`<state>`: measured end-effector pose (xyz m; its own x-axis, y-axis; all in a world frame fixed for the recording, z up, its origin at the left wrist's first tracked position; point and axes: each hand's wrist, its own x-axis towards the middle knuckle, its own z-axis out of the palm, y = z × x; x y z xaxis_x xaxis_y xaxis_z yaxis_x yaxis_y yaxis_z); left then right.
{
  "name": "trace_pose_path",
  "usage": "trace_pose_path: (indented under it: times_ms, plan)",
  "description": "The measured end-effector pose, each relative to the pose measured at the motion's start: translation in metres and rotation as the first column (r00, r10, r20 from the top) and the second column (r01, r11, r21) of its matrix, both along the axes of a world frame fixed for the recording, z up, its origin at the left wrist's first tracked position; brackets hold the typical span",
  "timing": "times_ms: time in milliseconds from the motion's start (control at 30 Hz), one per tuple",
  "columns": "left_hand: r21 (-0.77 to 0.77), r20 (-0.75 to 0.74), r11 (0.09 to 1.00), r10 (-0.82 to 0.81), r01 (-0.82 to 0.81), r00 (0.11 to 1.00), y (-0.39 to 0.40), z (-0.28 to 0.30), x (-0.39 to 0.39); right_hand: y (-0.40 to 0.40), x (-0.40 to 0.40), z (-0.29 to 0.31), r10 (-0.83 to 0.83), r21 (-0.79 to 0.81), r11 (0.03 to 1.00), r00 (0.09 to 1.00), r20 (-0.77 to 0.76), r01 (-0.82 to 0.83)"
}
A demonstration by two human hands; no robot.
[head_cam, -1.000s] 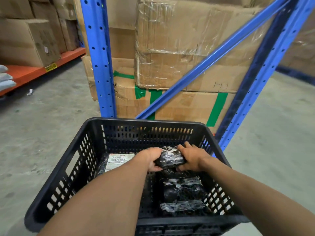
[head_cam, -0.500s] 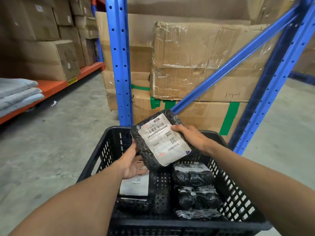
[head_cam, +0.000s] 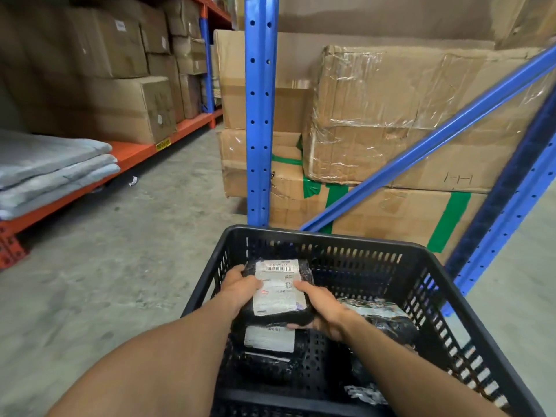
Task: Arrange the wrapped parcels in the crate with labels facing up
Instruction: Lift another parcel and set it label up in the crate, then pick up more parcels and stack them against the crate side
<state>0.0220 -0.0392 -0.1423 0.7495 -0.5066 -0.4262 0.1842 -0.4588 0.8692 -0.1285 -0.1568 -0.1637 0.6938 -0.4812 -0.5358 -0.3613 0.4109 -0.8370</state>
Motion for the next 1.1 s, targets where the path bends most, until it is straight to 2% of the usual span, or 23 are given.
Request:
trace_pose_path:
  times_ms: [67, 100, 167, 200, 333, 367, 467, 533, 600, 667, 733, 833, 900, 967, 1033, 1100]
  plan:
    - [0.069, 0.047, 0.997, -0.050, 0.046, 0.998, -0.003, -0.008, 0.001, 0.001, 0.001, -0.013, 0.031, -0.051, 0.998, 0.996, -0.088, -0.035]
    - [0.094, 0.065, 0.994, -0.059, 0.052, 0.996, -0.003, -0.014, 0.001, 0.000, -0.001, -0.018, 0.080, -0.135, 0.986, 0.985, -0.152, -0.101]
    - [0.129, 0.111, 0.991, -0.055, 0.040, 0.992, -0.003, -0.023, 0.001, -0.004, -0.004, -0.026, 0.203, -0.325, 0.898, 0.936, -0.288, -0.295]
    - [0.133, 0.129, 0.990, -0.054, 0.037, 0.990, -0.004, -0.026, 0.000, -0.005, -0.005, -0.029, 0.226, -0.375, 0.862, 0.920, -0.321, -0.342]
    - [0.173, 0.156, 0.983, -0.085, 0.057, 0.984, -0.011, -0.024, -0.001, -0.008, 0.000, -0.027, 0.221, -0.421, 0.838, 0.922, -0.318, -0.347]
    - [0.199, 0.179, 0.978, -0.093, 0.056, 0.979, -0.012, -0.023, -0.003, -0.011, 0.001, -0.022, 0.236, -0.455, 0.805, 0.910, -0.341, -0.380]
    - [0.243, 0.361, 0.968, -0.146, 0.058, 0.921, -0.022, -0.019, -0.014, -0.029, -0.002, 0.008, 0.276, -0.567, 0.630, 0.835, -0.475, -0.531]
    - [0.206, 0.497, 0.975, -0.181, 0.088, 0.849, -0.037, -0.011, -0.027, -0.048, -0.014, 0.034, 0.264, -0.606, 0.478, 0.762, -0.592, -0.636]
    - [0.141, 0.534, 0.975, -0.221, 0.172, 0.816, -0.058, 0.002, -0.043, -0.070, -0.032, 0.056, 0.225, -0.606, 0.312, 0.677, -0.701, -0.732]
    - [0.099, 0.468, 0.964, -0.264, 0.247, 0.844, -0.082, 0.011, -0.061, -0.087, -0.054, 0.071, 0.168, -0.535, 0.196, 0.566, -0.807, -0.822]
    - [0.087, 0.327, 0.951, -0.308, 0.296, 0.893, -0.103, 0.013, -0.080, -0.096, -0.073, 0.076, 0.105, -0.425, 0.152, 0.442, -0.891, -0.892]
    - [0.209, 0.121, 0.877, -0.463, 0.433, 0.878, -0.126, -0.002, -0.107, -0.099, -0.097, 0.064, 0.049, -0.310, 0.100, 0.316, -0.948, -0.945]
    - [0.347, -0.011, 0.779, -0.553, 0.522, 0.833, -0.129, -0.015, -0.120, -0.095, -0.110, 0.045, 0.054, -0.289, 0.082, 0.294, -0.954, -0.954]
    - [0.399, -0.133, 0.717, -0.571, 0.571, 0.810, -0.130, -0.026, -0.128, -0.089, -0.118, 0.022, 0.036, -0.289, 0.040, 0.290, -0.956, -0.957]
    - [0.386, -0.233, 0.710, -0.543, 0.589, 0.807, -0.130, -0.032, -0.131, -0.088, -0.120, 0.001, -0.022, -0.285, -0.010, 0.285, -0.958, -0.958]
    - [0.322, -0.315, 0.763, -0.472, 0.561, 0.823, -0.133, -0.036, -0.130, -0.091, -0.119, -0.007, -0.052, -0.302, -0.013, 0.302, -0.952, -0.953]
